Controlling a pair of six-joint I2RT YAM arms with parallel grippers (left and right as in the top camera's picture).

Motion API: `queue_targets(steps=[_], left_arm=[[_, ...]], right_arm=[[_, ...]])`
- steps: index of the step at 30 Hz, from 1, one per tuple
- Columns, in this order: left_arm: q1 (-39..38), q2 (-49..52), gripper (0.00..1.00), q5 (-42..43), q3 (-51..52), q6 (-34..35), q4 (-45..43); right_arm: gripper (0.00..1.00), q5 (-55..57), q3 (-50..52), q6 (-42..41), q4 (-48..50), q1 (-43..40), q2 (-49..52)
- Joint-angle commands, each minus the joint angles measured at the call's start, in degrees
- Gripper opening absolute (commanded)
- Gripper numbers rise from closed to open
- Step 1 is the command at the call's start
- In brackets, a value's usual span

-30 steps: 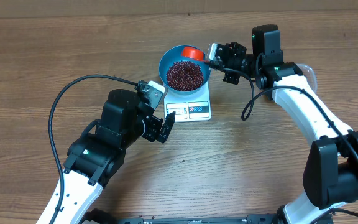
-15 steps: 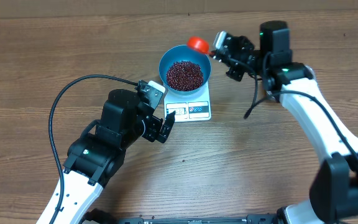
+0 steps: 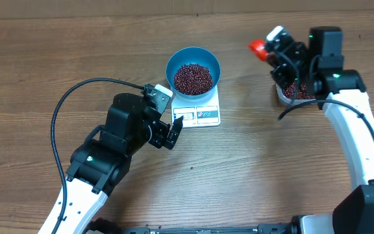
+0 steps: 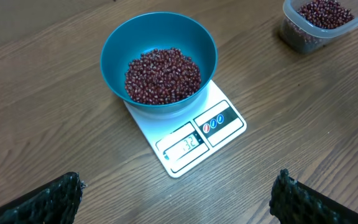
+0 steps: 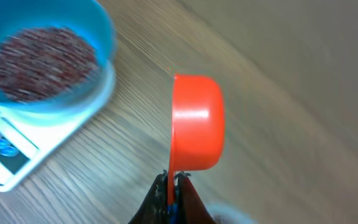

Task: Scoop item into bowl and weigh 150g on scale
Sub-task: 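Move the empty red scoop back right over the bean tub, then lower the red scoop into the beans in the tub, right gripper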

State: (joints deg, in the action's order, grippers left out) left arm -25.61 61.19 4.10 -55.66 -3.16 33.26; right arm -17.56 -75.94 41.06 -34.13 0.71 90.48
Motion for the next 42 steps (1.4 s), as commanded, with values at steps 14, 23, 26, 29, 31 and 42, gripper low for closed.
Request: queue_targets(steps=[14,23,26,29,31,42], left_arm=[[0.09,0.33,1.00,0.37,-1.18,0.57,-0.04],[0.09,0.33,0.99,0.37,-1.18,0.57,-0.04],[0.09,0.33,1.00,0.37,-1.18,0.57,-0.04],[0.09,0.33,0.99,0.37,-1.18,0.57,-0.04],[0.09,0.31,1.00,0.37,-1.18,0.57,-0.04],[0.09,0.33,1.00,0.37,-1.18,0.57,-0.04]], right_arm=[[0.04,5.05,-0.28,-15.76,-11.93,-13.44,-1.05],[0.04,5.11,-0.24,-20.37,-12.39,-13.44,-0.98],[0.04,5.14,-0.20,-20.55,-12.39,-13.44,-0.70],[0.04,5.14,-0.17,-21.70,-12.17,-13.44,0.13],[0.04,5.16,-0.17,-22.67,-11.98,-13.44,1.11],[0.04,13.14,-0.17,-25.22,-11.26,-13.44,9.18]])
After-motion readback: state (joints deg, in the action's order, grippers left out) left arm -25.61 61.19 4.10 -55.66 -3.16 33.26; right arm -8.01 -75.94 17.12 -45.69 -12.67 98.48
